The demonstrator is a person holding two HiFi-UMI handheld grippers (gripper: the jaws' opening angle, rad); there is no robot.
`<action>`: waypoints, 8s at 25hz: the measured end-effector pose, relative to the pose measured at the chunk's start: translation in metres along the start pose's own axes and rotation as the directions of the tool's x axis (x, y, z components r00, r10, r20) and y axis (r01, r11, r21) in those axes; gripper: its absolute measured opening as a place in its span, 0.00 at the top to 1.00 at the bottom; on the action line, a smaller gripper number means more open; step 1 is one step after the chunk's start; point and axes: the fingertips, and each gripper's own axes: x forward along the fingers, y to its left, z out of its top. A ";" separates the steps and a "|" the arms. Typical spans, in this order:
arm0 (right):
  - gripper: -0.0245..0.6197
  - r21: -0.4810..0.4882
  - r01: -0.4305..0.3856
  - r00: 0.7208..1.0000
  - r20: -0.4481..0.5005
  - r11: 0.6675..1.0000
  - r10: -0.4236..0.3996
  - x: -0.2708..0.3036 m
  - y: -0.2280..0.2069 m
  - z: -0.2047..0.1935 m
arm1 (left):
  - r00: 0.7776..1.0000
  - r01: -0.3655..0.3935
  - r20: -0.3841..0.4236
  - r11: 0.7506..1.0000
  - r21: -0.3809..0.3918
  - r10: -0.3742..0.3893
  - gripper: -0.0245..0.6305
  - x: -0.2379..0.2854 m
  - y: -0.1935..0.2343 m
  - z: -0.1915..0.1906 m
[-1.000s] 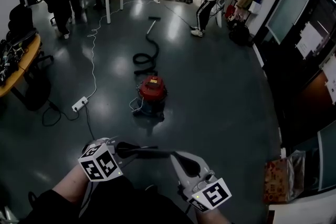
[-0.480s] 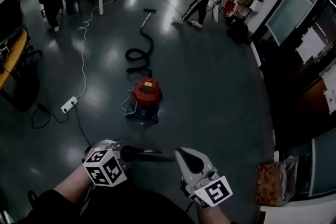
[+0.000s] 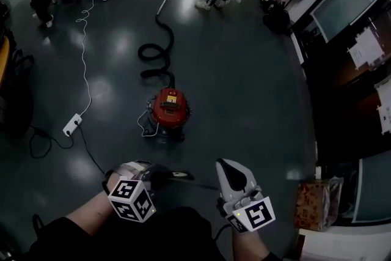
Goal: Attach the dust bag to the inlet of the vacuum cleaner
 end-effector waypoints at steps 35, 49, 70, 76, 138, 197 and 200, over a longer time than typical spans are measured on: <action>0.96 0.076 -0.255 0.956 -0.128 0.964 0.264 0.194 -0.183 -0.277 | 0.992 -0.051 -0.126 0.978 -0.200 0.026 0.92 0.257 0.081 -0.164; 0.96 0.046 -0.261 0.959 -0.105 0.964 0.264 0.264 -0.197 -0.429 | 0.993 0.017 -0.110 0.978 -0.208 -0.040 0.93 0.367 0.076 -0.277; 0.96 -0.086 -0.264 0.964 0.002 0.961 0.266 0.300 -0.215 -0.498 | 0.993 0.000 -0.121 0.999 -0.036 -0.004 0.93 0.433 0.090 -0.358; 0.96 -0.135 -0.305 0.951 0.014 0.943 0.310 0.307 -0.212 -0.504 | 0.995 -0.022 -0.103 0.997 -0.079 0.014 0.92 0.436 0.096 -0.362; 0.72 -0.281 -0.609 0.793 -0.218 0.741 0.569 0.395 -0.186 -0.545 | 0.991 -0.071 -0.129 0.926 -0.371 0.024 0.87 0.434 0.123 -0.381; 0.72 -0.305 -0.587 0.810 -0.232 0.750 0.539 0.395 -0.186 -0.544 | 0.986 -0.101 -0.160 0.909 -0.405 0.038 0.74 0.437 0.139 -0.382; 0.72 -0.303 -0.586 0.810 -0.232 0.751 0.538 0.395 -0.187 -0.544 | 0.987 -0.094 -0.158 0.913 -0.397 0.033 0.74 0.437 0.136 -0.382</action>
